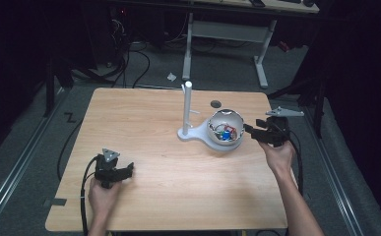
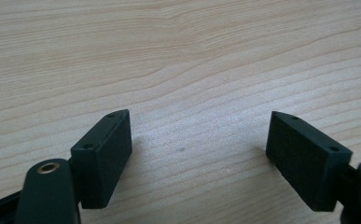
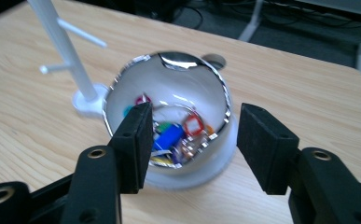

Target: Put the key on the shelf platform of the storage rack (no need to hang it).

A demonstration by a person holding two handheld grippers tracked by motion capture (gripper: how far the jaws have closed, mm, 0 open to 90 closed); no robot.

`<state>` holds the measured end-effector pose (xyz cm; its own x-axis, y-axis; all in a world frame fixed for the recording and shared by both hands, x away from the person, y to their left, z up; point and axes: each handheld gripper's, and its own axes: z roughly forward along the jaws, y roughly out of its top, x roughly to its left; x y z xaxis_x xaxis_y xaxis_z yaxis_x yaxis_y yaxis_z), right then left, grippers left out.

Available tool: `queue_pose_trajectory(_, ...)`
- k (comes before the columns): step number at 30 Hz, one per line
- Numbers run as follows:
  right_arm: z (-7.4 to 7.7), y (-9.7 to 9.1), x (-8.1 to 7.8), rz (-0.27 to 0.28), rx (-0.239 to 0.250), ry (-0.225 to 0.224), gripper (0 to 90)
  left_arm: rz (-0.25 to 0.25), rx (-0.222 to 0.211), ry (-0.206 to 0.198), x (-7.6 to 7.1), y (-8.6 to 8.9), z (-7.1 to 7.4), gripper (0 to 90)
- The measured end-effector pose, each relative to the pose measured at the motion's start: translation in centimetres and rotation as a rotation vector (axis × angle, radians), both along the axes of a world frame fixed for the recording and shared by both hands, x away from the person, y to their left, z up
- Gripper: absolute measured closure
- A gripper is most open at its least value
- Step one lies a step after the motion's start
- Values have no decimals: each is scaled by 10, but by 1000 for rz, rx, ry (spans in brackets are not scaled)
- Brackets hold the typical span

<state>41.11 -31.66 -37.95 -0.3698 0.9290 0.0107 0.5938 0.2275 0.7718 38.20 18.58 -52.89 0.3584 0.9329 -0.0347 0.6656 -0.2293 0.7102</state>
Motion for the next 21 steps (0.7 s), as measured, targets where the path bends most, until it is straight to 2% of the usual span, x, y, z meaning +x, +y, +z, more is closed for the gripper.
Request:
queue_pose_trajectory(2,1,0,-4,5,-36,0,448,-1,0,0,0,0,0,228)
queue_pose_trajectory(5,4,-2,-11,12,-40,5,434,0,0,0,0,0,0,229)
queue_pose_trajectory(13,13,-3,-30,23,-20,-23,430,-1,0,0,0,0,0,227)
queue_pose_trajectory(15,12,-4,-35,22,-6,-29,434,0,0,1,0,0,0,228)
queue_pose_trajectory(18,10,-5,-41,16,-11,-16,433,-1,1,0,0,0,0,227)
queue_pose_trajectory(21,11,-6,-49,22,2,-37,440,0,0,0,0,0,0,228)
